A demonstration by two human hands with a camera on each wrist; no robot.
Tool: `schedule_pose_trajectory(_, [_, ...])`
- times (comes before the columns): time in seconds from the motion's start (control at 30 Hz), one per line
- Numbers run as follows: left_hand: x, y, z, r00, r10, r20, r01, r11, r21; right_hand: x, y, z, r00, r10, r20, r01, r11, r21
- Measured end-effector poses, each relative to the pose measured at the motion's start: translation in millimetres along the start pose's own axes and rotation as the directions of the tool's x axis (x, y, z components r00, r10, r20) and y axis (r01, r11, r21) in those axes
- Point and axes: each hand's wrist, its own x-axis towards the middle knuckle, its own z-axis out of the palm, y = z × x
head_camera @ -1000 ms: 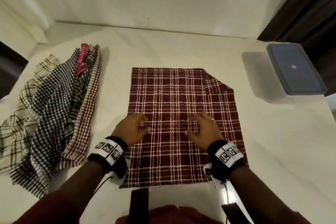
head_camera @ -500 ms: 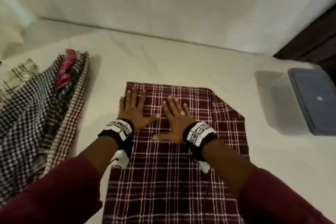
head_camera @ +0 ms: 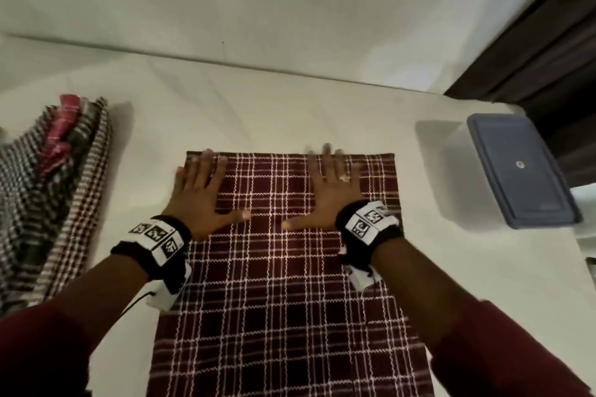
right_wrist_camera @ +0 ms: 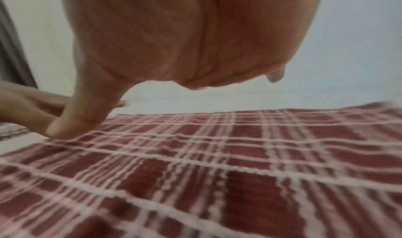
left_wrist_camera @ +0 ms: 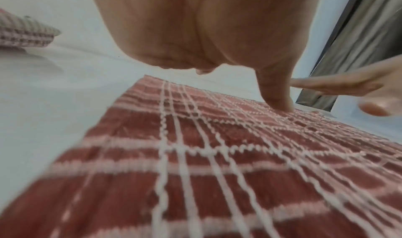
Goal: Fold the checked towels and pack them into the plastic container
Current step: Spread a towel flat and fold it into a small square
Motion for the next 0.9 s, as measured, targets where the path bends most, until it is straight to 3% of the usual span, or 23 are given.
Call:
schedule_pose_trajectory(0.1, [4.3, -0.8, -9.6, 0.995, 0.087, 0.041, -0.087, 0.996, -0.013, 25.4, -69.6, 14.5, 0.976, -0.207, 0.067, 0.211, 0.976, -0.06])
schedule_pose_trajectory(0.2, [14.2, 3.8, -13.9, 0.99, 0.124, 0.068, -0.125, 0.992, 0.007, 48.4, -111.6, 20.9, 0.959, -0.244, 0.148, 0.258, 0.962, -0.089])
schedule_pose_trajectory(0.3, [19.6, 5.4, -7.9, 0.984, 0.084, 0.157, -0.091, 0.995, 0.038, 56.0, -121.1, 27.0, 0.949, -0.253, 0.186, 0.282, 0.948, -0.147])
schedule_pose_trajectory(0.4, [24.8, 2.8, 2.1, 0.987, 0.038, 0.156, -0.046, 0.998, 0.049, 53.3, -104.7, 34.0, 0.952, -0.246, 0.185, 0.275, 0.949, -0.153])
schedule_pose_trajectory(0.6, [33.9, -1.2, 5.1, 0.99, 0.029, 0.135, -0.035, 0.999, 0.039, 20.0, 12.1, 24.4, 0.991, -0.083, 0.102, 0.092, 0.992, -0.082])
schedule_pose_trajectory(0.73, [33.0, -2.5, 7.0, 0.994, 0.022, 0.106, -0.03, 0.997, 0.073, -15.9, 99.4, 13.9, 0.973, 0.2, 0.113, -0.201, 0.98, -0.003])
schedule_pose_trajectory(0.8, [27.5, 0.3, 1.0, 0.991, 0.013, 0.132, -0.021, 0.998, 0.063, -23.1, 105.1, 9.4, 0.958, 0.26, 0.119, -0.263, 0.965, 0.007])
schedule_pose_trajectory(0.9, [8.0, 4.7, -12.4, 0.994, 0.024, 0.108, -0.029, 0.999, 0.045, -30.4, 58.7, 6.1, 0.973, 0.199, 0.117, -0.207, 0.976, 0.064])
